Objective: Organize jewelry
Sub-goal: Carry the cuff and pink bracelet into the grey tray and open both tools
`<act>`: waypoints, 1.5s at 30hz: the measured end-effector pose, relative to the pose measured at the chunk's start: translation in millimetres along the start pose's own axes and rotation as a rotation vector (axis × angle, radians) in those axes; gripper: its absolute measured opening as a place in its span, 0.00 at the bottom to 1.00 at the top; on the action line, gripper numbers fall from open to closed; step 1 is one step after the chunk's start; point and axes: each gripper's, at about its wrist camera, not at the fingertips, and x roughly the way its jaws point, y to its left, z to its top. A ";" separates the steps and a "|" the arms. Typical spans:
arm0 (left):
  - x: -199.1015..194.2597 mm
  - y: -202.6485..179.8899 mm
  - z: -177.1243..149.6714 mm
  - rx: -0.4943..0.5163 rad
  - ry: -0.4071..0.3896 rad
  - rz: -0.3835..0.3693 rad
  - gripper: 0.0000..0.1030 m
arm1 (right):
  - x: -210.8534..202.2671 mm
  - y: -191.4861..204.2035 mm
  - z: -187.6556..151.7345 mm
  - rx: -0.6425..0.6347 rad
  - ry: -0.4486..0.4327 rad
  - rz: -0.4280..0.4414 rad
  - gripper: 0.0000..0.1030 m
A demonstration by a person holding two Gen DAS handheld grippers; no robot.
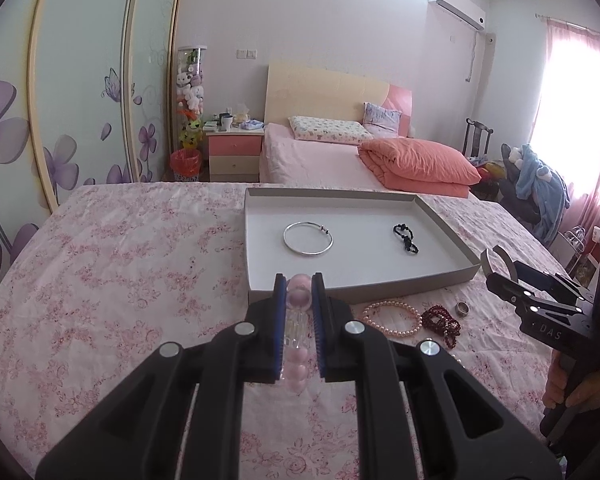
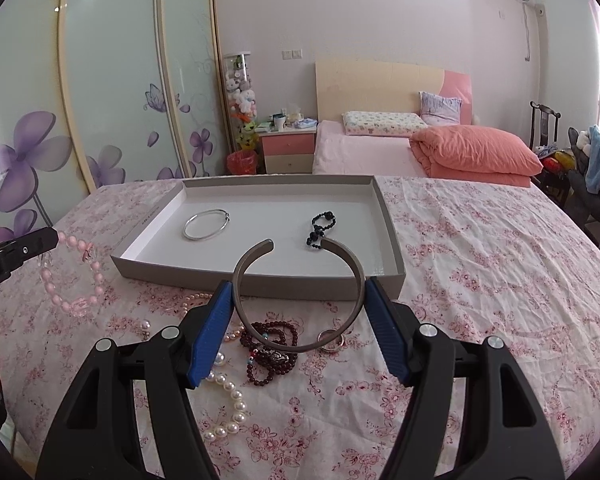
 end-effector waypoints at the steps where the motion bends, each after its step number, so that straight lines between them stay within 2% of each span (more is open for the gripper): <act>1: -1.4 -1.0 0.7 0.000 -0.004 0.000 0.13 | -1.5 0.3 0.3 -0.003 -0.009 -0.003 0.65; 14: -9.3 -26.9 20.0 0.055 -0.076 0.057 0.13 | -21.3 10.0 16.5 -0.054 -0.184 -0.048 0.65; 25: 4.4 -47.4 48.0 0.094 -0.131 0.097 0.13 | -16.9 5.2 35.6 -0.068 -0.273 -0.064 0.65; 35: 34.6 -58.2 65.3 0.108 -0.123 0.106 0.13 | 5.4 -3.9 48.0 -0.058 -0.283 -0.056 0.65; 40: 55.7 -57.2 76.4 0.103 -0.117 0.109 0.13 | 28.0 -8.2 57.7 -0.046 -0.256 -0.039 0.65; 45: 84.2 -50.3 84.1 0.086 -0.094 0.102 0.13 | 58.2 -13.2 63.6 -0.032 -0.192 -0.022 0.65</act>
